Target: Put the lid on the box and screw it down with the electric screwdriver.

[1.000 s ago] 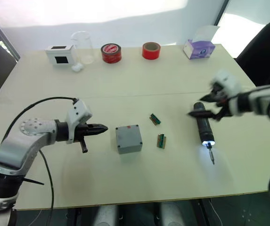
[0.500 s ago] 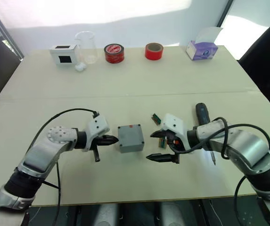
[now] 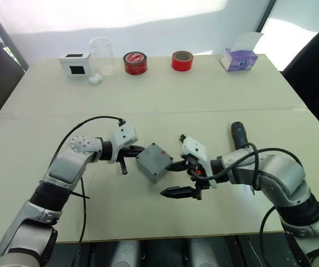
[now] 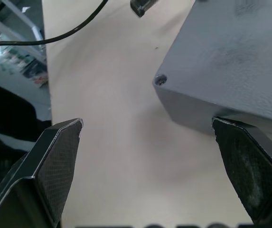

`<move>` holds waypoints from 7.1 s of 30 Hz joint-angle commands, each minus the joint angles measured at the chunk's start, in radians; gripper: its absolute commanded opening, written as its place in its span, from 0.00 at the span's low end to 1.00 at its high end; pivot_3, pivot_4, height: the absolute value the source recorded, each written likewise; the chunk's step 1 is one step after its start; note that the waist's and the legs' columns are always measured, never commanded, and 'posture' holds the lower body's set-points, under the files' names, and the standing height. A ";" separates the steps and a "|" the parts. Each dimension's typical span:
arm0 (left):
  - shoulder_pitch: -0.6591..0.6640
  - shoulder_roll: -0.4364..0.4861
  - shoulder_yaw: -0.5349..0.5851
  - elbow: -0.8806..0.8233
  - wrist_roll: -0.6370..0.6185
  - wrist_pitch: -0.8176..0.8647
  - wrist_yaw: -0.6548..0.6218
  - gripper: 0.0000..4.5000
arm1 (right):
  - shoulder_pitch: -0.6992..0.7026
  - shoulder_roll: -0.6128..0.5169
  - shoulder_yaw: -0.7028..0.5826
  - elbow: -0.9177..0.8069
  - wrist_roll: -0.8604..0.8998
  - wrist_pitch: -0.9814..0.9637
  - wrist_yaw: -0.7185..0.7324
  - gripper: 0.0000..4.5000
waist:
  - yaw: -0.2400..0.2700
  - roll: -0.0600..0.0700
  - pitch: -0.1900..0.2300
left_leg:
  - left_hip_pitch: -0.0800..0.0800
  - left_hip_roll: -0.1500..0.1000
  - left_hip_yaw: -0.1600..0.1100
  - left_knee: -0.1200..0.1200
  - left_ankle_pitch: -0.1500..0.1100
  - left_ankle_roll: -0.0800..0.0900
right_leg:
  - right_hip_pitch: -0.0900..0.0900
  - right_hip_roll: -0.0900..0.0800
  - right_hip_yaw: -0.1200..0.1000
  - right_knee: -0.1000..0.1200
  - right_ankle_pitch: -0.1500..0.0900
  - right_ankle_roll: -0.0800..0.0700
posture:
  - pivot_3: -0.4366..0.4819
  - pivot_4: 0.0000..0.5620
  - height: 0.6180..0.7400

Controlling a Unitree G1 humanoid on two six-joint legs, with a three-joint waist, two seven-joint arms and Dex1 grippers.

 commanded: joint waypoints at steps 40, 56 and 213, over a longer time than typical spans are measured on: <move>0.136 0.103 0.132 -0.239 -0.090 0.155 0.032 0.00 | -0.003 -0.046 -0.111 0.046 -0.114 -0.170 0.029 0.99 | 0.000 -0.001 -0.001 | 0.001 0.001 0.000 0.002 0.001 -0.001 | 0.000 0.000 0.000 0.003 0.000 0.000 | 0.48 0.27 1.00; 0.097 0.199 0.231 -0.336 -0.272 0.293 -0.051 0.00 | -0.096 0.161 -0.107 0.682 -0.402 -0.679 -0.052 0.77 | -0.011 -0.003 -0.002 | 0.001 0.001 0.001 0.002 0.002 -0.003 | 0.000 0.002 0.001 0.003 0.000 0.000 | 0.48 0.27 1.00; 0.010 0.161 0.101 -0.492 -0.374 0.243 -0.114 0.00 | -0.351 -0.413 -0.073 0.674 -0.081 0.409 -0.085 0.99 | -0.014 -0.003 -0.002 | 0.002 0.001 0.002 0.000 -0.002 0.003 | 0.001 0.001 0.003 0.001 0.000 -0.001 | 0.48 0.27 1.00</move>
